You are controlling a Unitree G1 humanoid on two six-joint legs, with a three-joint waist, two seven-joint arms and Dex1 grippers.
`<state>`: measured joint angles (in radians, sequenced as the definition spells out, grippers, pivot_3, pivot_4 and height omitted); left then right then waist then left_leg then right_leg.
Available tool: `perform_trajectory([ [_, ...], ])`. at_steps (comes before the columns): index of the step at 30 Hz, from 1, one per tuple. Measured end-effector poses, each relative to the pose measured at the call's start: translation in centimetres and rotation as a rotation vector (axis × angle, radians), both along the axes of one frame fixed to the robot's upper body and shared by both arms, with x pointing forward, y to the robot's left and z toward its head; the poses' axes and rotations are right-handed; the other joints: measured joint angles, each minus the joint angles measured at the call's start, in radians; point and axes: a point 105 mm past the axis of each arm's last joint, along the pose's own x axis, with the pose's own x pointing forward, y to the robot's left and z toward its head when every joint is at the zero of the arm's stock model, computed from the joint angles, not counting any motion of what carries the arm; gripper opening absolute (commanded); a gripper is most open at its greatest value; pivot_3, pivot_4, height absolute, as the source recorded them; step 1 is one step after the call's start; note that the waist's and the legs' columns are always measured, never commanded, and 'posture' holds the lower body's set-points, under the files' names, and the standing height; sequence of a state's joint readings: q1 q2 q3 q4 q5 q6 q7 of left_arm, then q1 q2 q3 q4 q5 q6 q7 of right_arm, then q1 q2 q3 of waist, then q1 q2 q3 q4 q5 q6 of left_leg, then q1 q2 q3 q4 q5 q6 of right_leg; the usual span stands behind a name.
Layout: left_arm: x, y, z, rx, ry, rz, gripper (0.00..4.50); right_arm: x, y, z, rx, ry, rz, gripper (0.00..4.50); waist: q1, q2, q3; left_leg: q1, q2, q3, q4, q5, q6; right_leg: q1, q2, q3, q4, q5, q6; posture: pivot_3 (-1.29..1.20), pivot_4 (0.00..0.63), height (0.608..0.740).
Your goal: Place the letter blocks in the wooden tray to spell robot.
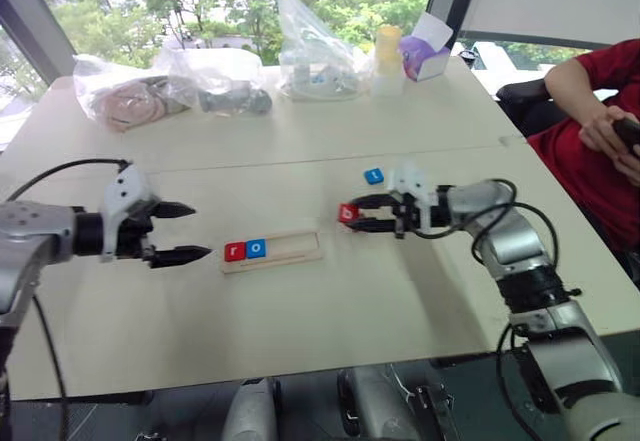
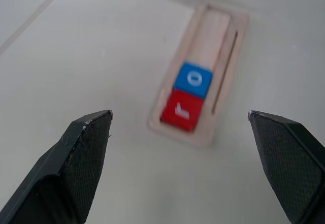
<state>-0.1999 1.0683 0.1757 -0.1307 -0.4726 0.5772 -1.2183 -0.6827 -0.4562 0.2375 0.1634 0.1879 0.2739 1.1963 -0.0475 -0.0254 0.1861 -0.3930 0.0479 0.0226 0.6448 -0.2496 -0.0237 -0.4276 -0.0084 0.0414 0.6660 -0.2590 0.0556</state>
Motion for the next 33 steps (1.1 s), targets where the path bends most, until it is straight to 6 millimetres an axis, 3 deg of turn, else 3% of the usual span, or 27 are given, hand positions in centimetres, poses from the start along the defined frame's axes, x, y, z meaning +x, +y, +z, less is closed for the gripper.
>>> perform_trajectory([
  [4, -1.1, -0.9, -0.6, -0.026, 0.018, -0.017, 4.50, -1.3, 4.7, -1.7, -0.019, 0.030, 0.124, 1.15, 0.008, 0.000, 0.000, -0.005, 0.000, 0.000, 0.001, 0.000, 0.000, -0.003, -0.002, 0.000, -0.001, 0.000, 0.000, 0.00, 0.150, 0.740],
  [7, -1.6, -1.8, -1.0, -0.057, 0.020, -0.020, 4.50, -0.9, 6.0, -2.6, -0.055, 0.017, 0.141, 1.15, 0.010, 0.000, 0.000, -0.007, 0.000, 0.001, 0.004, 0.000, 0.000, -0.003, -0.004, 0.001, -0.002, 0.000, 0.000, 0.00, 0.150, 0.740],
  [17, -2.7, -2.0, -1.5, -0.054, 0.028, 0.033, 4.50, 1.1, 6.4, -5.2, -0.153, 0.009, 0.134, 1.15, 0.000, -0.001, 0.000, -0.005, -0.001, 0.002, 0.002, 0.000, 0.000, -0.004, -0.002, 0.002, -0.001, 0.001, 0.002, 0.00, 0.150, 0.740],
  [24, -2.5, -2.2, -1.3, -0.051, 0.005, 0.042, 4.50, 1.3, 7.8, -5.0, -0.148, -0.001, 0.166, 1.15, 0.002, -0.001, 0.000, -0.005, 0.000, 0.002, 0.002, 0.000, 0.000, -0.004, -0.002, 0.002, -0.001, 0.001, 0.001, 0.00, 0.150, 0.740],
  [33, -2.3, -2.1, -1.2, -0.050, -0.005, 0.047, 4.50, 1.2, 7.9, -5.2, -0.157, -0.004, 0.180, 1.15, 0.002, -0.001, 0.000, -0.005, 0.000, 0.002, 0.002, 0.000, 0.000, -0.004, -0.002, 0.002, -0.001, 0.000, 0.000, 0.00, 0.150, 0.740],
])
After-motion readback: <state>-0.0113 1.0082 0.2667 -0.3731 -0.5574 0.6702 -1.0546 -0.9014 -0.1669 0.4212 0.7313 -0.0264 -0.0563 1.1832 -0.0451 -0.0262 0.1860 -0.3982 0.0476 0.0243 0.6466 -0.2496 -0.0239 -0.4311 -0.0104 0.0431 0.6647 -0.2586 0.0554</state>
